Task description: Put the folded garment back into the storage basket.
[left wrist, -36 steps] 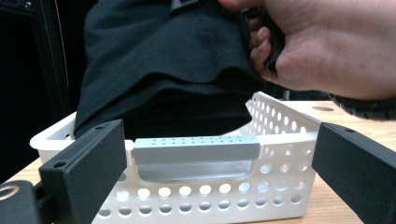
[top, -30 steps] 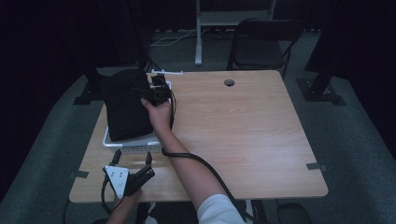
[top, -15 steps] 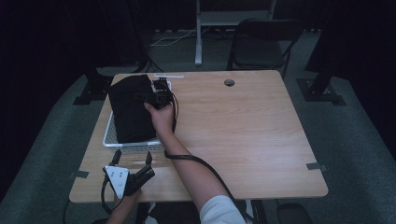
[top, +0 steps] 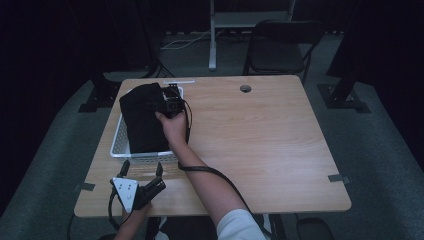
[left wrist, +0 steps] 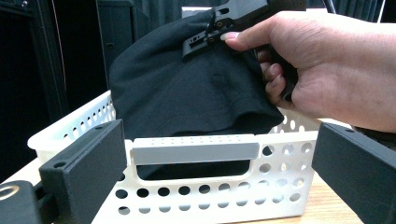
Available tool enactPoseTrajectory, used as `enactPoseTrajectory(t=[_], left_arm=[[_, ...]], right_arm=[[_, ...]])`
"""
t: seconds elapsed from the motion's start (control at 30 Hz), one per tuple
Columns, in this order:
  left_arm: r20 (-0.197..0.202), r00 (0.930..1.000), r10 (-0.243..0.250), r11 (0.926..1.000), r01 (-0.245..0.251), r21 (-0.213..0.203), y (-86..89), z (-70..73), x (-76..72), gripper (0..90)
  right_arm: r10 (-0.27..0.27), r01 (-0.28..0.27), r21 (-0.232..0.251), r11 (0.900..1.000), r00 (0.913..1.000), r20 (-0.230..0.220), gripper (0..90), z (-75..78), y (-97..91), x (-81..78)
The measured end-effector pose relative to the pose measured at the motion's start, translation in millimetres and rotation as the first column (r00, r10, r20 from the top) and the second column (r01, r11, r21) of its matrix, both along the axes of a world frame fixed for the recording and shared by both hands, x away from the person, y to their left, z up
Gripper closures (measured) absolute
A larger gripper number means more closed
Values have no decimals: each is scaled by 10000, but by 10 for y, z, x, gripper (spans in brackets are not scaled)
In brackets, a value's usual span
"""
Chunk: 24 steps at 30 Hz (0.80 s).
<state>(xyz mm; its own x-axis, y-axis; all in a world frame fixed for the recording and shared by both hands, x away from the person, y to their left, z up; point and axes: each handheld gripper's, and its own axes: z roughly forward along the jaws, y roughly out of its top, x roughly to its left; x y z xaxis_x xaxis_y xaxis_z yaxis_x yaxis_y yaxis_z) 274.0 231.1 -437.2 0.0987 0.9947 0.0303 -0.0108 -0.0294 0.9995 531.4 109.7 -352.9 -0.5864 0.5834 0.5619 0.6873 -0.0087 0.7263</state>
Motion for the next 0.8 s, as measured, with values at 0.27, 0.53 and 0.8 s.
enactPoseTrajectory(t=[0.27, 0.53, 0.8], left_arm=[[-13, 10000, 1, 10000, -1, 6, -1, 0, 2, 44], [-12, 10000, 0, 10000, 0, 3, -1, 0, 2, 44], [-16, 10000, 0, 10000, 0, 8, -2, 1, 2, 44]], right_arm=[[168, -181, -377, 9991, 9993, -336, 672, -34, -49, 32], [392, -451, -907, 9949, 9971, -652, 645, -44, -50, 67], [665, -802, -1938, 9778, 9949, -764, 586, -40, -33, 90]])
